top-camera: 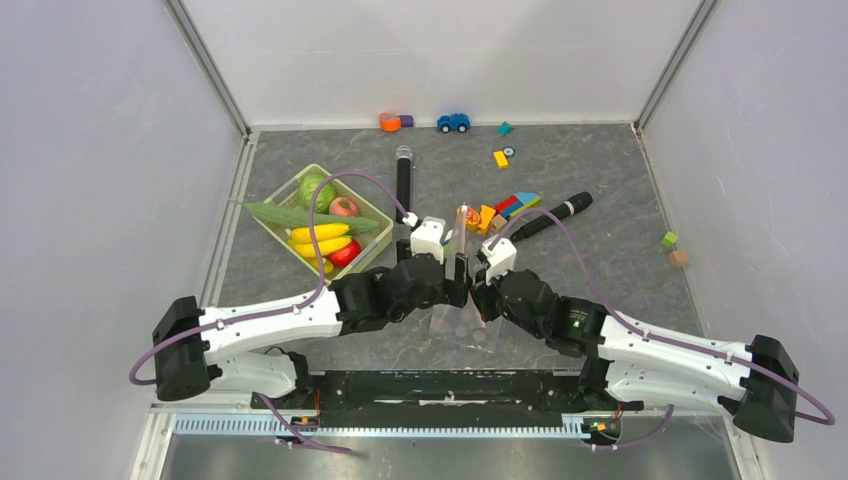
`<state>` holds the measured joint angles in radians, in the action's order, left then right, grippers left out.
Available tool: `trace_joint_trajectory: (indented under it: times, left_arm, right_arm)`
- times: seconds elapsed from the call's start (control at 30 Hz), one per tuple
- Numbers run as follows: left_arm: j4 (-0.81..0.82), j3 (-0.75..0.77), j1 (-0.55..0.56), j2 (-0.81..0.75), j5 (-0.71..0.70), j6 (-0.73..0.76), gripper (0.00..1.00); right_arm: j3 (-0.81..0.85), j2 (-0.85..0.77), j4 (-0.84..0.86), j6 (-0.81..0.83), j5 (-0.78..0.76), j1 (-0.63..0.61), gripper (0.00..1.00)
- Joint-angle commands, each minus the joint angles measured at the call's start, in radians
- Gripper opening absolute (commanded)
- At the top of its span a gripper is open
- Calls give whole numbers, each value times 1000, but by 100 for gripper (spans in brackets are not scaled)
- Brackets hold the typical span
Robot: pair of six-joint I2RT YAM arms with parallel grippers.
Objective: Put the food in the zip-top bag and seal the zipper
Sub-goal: Unzip the zipper food storage bag at the center of the board.
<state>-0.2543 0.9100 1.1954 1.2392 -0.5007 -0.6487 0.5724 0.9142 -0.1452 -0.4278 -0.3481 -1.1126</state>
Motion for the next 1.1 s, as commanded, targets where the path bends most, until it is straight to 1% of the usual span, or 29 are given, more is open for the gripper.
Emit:
trace_joint_trajectory:
  times: [0.0, 0.2, 0.43, 0.53, 0.63, 0.7, 0.8, 0.9, 1.07]
  left_arm:
    - [39, 7, -2, 20, -49, -35, 100]
    - [4, -8, -2, 23, -53, -35, 100]
    - [-16, -73, -1, -34, -63, -48, 100]
    - [-1, -98, -2, -56, -62, -46, 100]
    - [12, -110, -2, -57, -74, -55, 100]
    - [19, -102, -2, -46, -82, -64, 100]
    - [21, -69, -3, -11, -132, -69, 100]
    - [-5, -16, -6, 31, -198, -69, 100]
    - [-28, 43, -18, 92, -238, -67, 99]
  right_arm:
    - [-7, -25, 77, 23, 32, -6, 0]
    - [-7, -54, 60, 2, -24, -6, 0]
    - [2, -61, 18, -31, -76, -6, 0]
    - [4, -62, 14, -42, -79, -6, 0]
    - [3, -61, 30, -35, -48, -6, 0]
    - [-10, -59, 70, -9, 1, -6, 0]
    - [-17, -42, 113, 26, 67, -6, 0]
    - [-14, -28, 125, 43, 92, -7, 0]
    - [-14, -66, 118, 57, 87, -7, 0]
